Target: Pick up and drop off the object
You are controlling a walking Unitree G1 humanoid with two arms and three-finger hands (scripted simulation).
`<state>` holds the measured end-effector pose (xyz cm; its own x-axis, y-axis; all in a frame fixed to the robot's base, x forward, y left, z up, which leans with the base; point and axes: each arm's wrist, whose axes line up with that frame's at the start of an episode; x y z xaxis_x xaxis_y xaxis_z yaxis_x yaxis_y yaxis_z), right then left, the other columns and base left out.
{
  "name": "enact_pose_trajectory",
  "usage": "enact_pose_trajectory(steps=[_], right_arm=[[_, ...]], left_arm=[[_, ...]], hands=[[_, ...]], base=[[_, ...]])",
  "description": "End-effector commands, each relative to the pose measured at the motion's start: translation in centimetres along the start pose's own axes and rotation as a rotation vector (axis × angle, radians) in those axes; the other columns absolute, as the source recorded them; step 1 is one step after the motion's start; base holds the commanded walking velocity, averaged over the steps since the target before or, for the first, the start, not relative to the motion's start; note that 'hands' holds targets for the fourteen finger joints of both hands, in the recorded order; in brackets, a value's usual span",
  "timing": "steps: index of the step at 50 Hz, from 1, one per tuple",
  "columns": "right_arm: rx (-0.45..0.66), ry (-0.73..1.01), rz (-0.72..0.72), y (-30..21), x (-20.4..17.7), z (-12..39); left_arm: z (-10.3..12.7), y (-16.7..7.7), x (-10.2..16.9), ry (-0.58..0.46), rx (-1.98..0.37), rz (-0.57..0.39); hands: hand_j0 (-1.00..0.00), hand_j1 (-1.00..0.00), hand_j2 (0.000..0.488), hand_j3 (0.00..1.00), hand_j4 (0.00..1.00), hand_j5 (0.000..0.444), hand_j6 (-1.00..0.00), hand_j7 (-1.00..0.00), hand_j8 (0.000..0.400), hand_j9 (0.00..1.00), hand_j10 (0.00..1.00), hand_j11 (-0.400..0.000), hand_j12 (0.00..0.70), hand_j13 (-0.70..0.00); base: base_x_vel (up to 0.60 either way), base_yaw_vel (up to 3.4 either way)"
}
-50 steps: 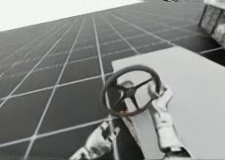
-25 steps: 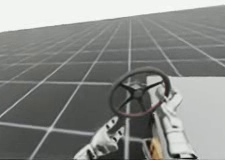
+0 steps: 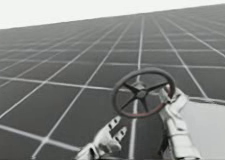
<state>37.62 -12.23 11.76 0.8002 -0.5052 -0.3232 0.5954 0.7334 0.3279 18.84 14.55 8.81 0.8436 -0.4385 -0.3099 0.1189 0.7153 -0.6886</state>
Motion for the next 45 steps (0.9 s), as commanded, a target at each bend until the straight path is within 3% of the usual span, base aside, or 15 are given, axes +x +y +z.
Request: enact_pose_trajectory(steps=[1, 22, 45], right_arm=[[0.008, -0.024, 0.031, 1.05, -0.57, 0.70], [0.008, -0.024, 0.031, 1.05, -0.57, 0.70], [0.008, -0.024, 0.031, 1.05, -0.57, 0.70]], left_arm=[[0.09, 0.20, -0.19, -0.016, -0.009, -0.007], [0.09, 0.20, -0.19, -0.016, -0.009, -0.007], [0.09, 0.20, -0.19, -0.016, -0.009, -0.007]], hands=[[0.00, 0.00, 0.000, 1.00, 1.00, 0.000, 0.00, 0.00, 0.000, 1.00, 1.00, -0.400, 0.000, -0.700], [0.00, 0.00, 0.000, 1.00, 1.00, 0.000, 0.00, 0.00, 0.000, 1.00, 1.00, -0.400, 0.000, -0.700], [0.00, 0.00, 0.000, 1.00, 1.00, 0.000, 0.00, 0.00, 0.000, 1.00, 1.00, -0.400, 0.000, -0.700]], base=[[0.60, 0.00], [0.57, -0.05], [0.41, -0.38]])
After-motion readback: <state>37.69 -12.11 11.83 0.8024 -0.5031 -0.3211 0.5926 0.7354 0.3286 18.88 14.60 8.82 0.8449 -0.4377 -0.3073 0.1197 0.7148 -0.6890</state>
